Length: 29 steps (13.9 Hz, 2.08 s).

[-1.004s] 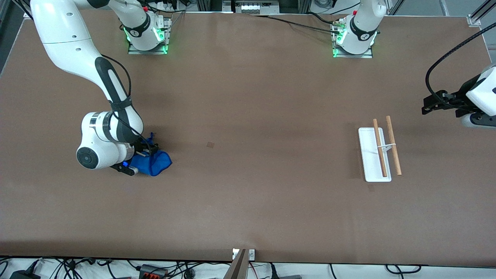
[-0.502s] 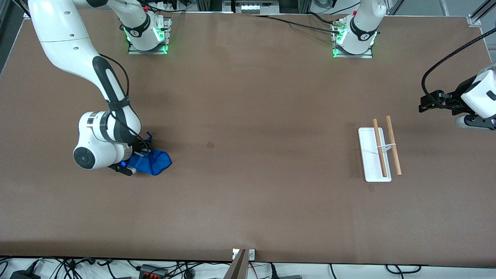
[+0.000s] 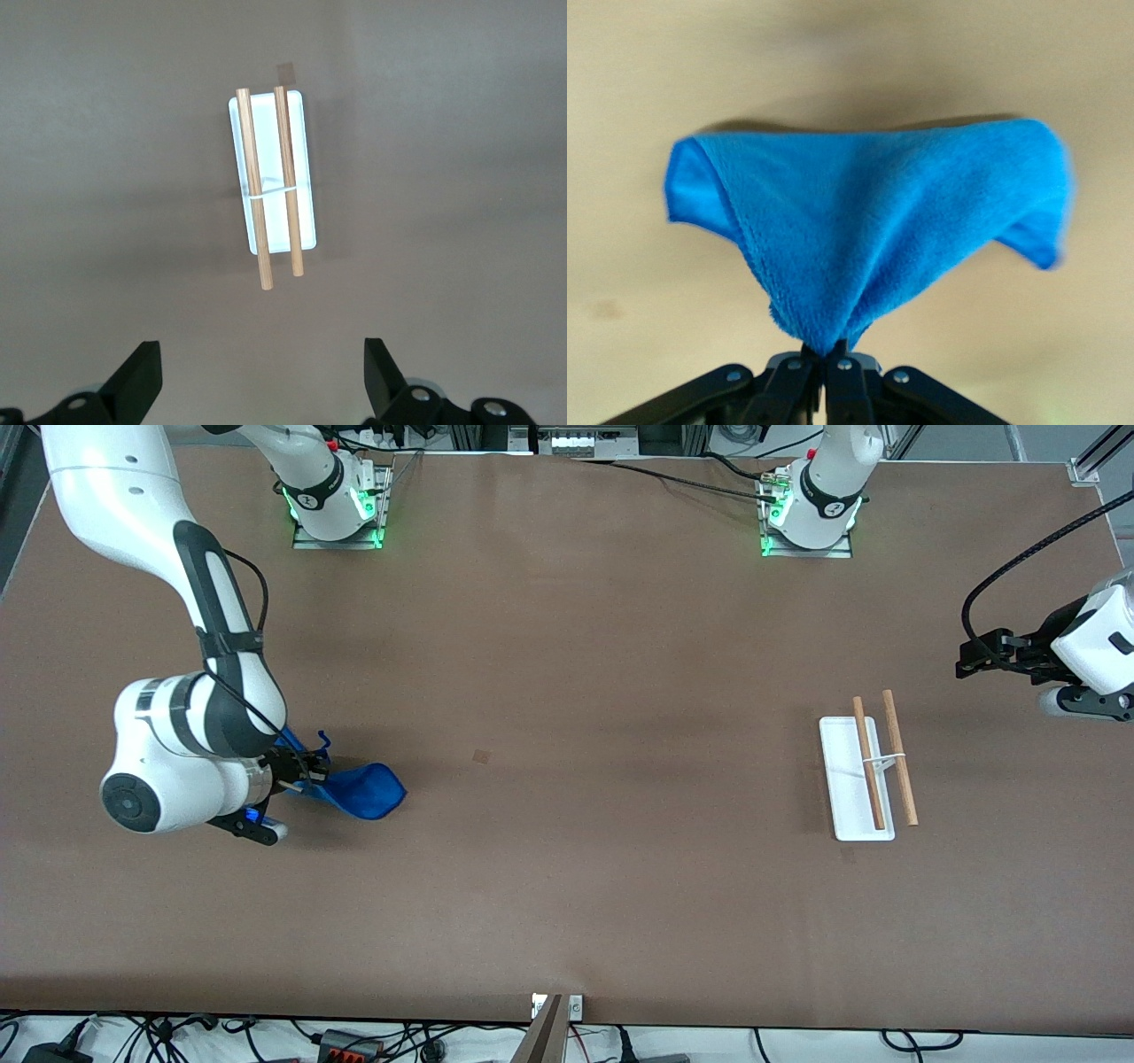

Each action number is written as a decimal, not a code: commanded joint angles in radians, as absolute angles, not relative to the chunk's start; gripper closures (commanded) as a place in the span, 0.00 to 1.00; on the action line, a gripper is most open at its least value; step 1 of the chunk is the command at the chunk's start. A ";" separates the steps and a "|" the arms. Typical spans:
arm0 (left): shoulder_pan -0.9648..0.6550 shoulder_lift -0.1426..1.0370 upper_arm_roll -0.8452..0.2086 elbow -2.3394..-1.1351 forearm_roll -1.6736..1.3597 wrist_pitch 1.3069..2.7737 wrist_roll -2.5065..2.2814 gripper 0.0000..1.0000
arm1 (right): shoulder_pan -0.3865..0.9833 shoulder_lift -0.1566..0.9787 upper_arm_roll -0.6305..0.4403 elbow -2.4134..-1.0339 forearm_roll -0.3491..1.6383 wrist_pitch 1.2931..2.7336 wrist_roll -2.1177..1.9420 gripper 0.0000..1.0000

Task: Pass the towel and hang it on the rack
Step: 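Lift the towel with the right gripper while the left gripper approaches, then grasp the towel with the left gripper beside the right gripper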

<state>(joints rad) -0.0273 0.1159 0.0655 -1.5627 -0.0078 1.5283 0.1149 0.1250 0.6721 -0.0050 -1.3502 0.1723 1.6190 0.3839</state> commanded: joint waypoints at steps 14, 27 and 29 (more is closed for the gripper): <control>-0.076 0.419 0.042 -1.551 -0.599 1.649 0.674 0.00 | 0.250 0.689 0.528 -1.025 0.181 1.960 0.406 1.00; -0.279 0.535 -0.020 -1.497 -0.719 1.914 0.877 0.00 | 0.345 0.687 0.528 -1.031 0.167 2.095 0.531 1.00; -0.307 0.545 -0.020 -1.486 -0.722 1.917 0.876 0.00 | 0.345 0.687 0.526 -1.031 0.166 2.095 0.528 1.00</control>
